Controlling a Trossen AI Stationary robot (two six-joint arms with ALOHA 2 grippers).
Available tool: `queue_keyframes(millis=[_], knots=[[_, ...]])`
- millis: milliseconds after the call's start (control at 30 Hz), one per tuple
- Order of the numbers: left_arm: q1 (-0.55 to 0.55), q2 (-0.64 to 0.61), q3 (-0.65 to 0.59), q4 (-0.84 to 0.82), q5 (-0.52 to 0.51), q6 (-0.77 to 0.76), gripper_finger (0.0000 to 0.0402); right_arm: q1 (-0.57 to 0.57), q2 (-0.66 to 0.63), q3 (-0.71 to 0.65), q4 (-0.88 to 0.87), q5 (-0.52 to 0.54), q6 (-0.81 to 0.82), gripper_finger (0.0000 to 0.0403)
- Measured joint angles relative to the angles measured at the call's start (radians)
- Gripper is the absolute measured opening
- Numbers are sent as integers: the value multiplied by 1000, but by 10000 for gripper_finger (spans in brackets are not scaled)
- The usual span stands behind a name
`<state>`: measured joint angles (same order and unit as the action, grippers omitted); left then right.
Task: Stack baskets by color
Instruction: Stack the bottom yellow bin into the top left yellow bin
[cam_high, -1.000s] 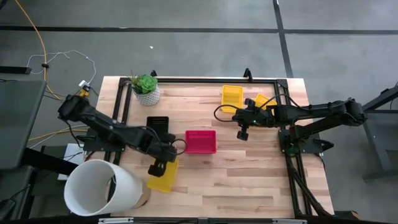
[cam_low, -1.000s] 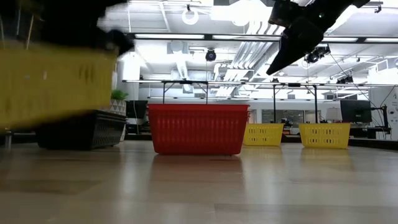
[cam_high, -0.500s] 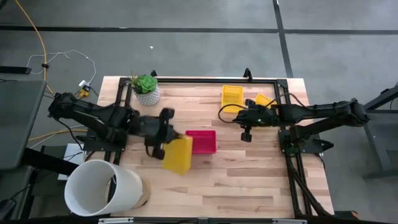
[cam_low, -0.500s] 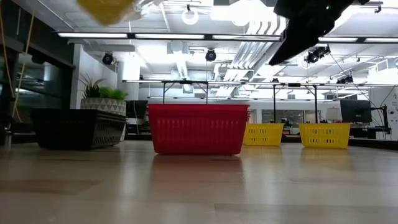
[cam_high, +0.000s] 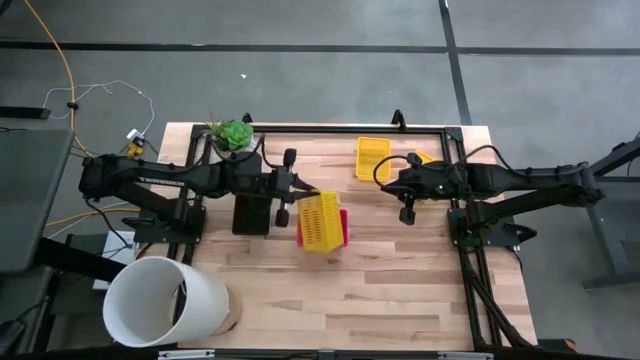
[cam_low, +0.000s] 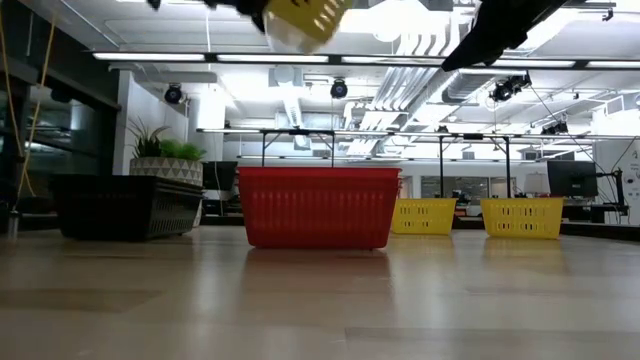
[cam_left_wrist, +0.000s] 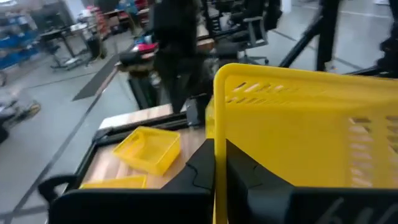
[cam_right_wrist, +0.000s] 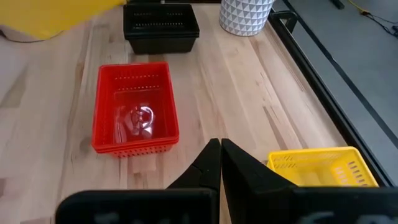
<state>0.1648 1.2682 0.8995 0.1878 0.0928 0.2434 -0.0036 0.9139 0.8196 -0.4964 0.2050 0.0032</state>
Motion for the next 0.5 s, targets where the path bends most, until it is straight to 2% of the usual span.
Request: queue_keyframes(millis=[133,233,367,500], knots=[[42,-1,-101,71,-39,-45,0,0,0,0,-1,3,0,0],[68,14,-137,117,-113,-71,0,0,1,0,0,29,1,0],[95,88,-117,147,-176,-83,0,0,1,0,5,67,-2,0],[122,202,3,118,-210,-40,0,0,1,0,10,142,-10,0]])
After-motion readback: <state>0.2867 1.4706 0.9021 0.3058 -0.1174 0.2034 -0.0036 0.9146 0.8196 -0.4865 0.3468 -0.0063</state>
